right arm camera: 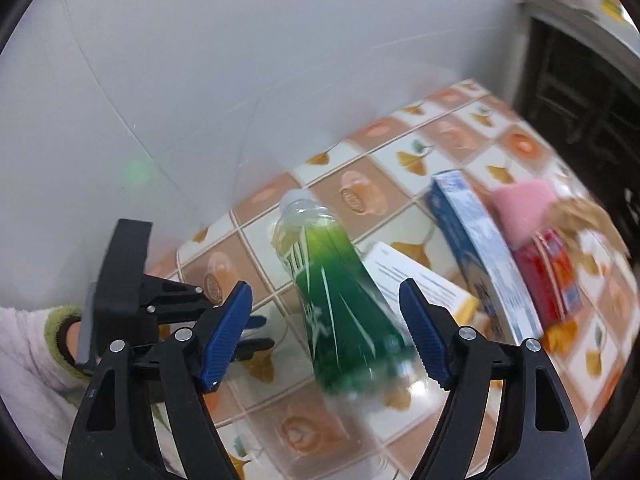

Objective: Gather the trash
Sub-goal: 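Grasp the green bottle with the right gripper while the left grasps the clear plastic box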

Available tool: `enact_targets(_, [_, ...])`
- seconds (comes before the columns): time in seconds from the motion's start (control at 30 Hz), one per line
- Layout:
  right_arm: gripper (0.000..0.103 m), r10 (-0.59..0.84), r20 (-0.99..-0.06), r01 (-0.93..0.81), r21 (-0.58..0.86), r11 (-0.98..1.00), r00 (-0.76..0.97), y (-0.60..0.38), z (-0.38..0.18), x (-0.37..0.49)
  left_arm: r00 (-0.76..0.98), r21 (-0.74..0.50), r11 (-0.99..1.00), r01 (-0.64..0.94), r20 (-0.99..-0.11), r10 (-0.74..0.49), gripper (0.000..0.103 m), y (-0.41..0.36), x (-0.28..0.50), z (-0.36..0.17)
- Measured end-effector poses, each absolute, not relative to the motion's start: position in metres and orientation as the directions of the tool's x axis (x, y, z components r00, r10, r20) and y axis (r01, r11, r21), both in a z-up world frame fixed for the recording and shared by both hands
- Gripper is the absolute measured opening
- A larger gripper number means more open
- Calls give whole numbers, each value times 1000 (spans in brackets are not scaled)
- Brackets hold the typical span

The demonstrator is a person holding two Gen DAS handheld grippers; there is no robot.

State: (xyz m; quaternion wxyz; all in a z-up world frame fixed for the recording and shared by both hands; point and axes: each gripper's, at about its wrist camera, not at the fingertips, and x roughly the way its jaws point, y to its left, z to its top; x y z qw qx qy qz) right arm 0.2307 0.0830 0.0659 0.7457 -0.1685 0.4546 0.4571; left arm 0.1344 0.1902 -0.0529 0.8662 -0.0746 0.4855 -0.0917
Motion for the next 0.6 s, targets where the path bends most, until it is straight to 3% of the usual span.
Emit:
enact_targets(0.17, [72, 461, -881, -880, 128, 457, 111, 112, 51, 233, 506, -238, 968, 81, -827, -245, 5, 194, 125, -54])
enact_targets(0.6, [68, 350, -933, -906, 79, 417, 79, 143, 20, 230, 498, -291, 954, 66, -819, -284, 4, 199, 114, -56])
